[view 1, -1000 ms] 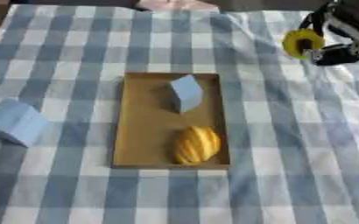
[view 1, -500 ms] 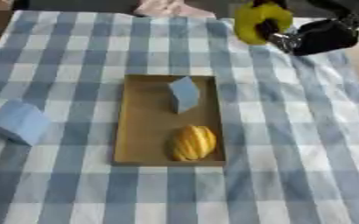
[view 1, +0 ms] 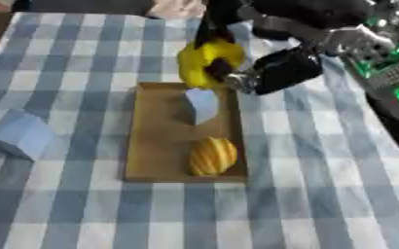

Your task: Pick up objects on the table and place them in the box.

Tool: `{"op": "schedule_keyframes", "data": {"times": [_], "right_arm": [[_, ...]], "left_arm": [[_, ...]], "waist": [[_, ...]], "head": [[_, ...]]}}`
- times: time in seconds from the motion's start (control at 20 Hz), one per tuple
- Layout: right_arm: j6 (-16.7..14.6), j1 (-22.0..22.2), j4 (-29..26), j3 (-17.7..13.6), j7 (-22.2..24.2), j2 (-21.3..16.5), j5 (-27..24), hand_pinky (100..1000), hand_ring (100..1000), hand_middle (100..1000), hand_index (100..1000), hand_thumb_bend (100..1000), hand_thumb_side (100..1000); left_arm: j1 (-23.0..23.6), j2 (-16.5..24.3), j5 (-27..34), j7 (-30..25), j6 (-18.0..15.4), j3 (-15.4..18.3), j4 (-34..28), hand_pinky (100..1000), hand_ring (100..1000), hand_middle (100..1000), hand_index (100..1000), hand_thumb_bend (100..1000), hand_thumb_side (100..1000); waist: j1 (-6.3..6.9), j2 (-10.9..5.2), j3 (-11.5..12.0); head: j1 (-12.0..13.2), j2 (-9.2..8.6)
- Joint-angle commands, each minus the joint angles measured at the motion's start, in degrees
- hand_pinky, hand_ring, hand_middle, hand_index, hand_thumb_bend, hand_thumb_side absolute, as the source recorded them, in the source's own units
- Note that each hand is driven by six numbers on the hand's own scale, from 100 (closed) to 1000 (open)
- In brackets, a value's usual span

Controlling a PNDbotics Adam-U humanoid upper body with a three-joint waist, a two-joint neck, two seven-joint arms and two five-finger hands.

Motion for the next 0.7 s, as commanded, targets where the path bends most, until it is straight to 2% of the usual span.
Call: {"op": "schedule_keyframes", "data": {"times": [0.05, 0.15, 0.2, 0.25, 0.7], "right_arm": [[-1.6, -0.5, 2.5, 1.4, -0.1, 2.0, 3.8, 741, 565, 353, 614, 100, 187], [-2.3, 0.1, 4.6, 2.1, -0.5, 3.0, 5.6, 741, 566, 357, 617, 100, 192], [-2.6, 0.3, 5.5, 2.4, -0.8, 3.3, 6.3, 741, 567, 357, 618, 100, 164], [-2.9, 0.5, 6.3, 2.7, -1.0, 3.6, 6.9, 741, 567, 358, 619, 100, 196], [-5.2, 1.8, 12.6, 4.8, -1.5, 5.4, 10.9, 745, 594, 423, 667, 100, 220]], "left_arm": [[-0.6, 1.2, 0.3, 0.2, 0.0, 0.5, -1.1, 856, 764, 734, 793, 100, 713], [-0.5, 1.1, 0.2, 0.1, 0.1, 0.4, -1.1, 856, 764, 734, 793, 100, 715], [-0.5, 1.1, 0.2, 0.1, 0.1, 0.4, -1.1, 856, 764, 734, 793, 100, 716], [-0.5, 1.1, 0.2, 0.1, 0.2, 0.4, -1.1, 856, 764, 734, 793, 100, 717], [-0.4, 0.8, 0.2, -0.1, 0.3, 0.3, -1.1, 856, 764, 734, 793, 100, 722]], "waist": [[0.14, -0.86, 0.1], [0.08, -0.73, 0.2], [0.06, -0.67, 0.3], [0.03, -0.61, 0.3], [-0.16, -0.27, 0.7]], "head": [[0.0, 0.18], [0.1, 0.13], [0.2, 0.10], [0.2, 0.08], [0.3, -0.39]]}}
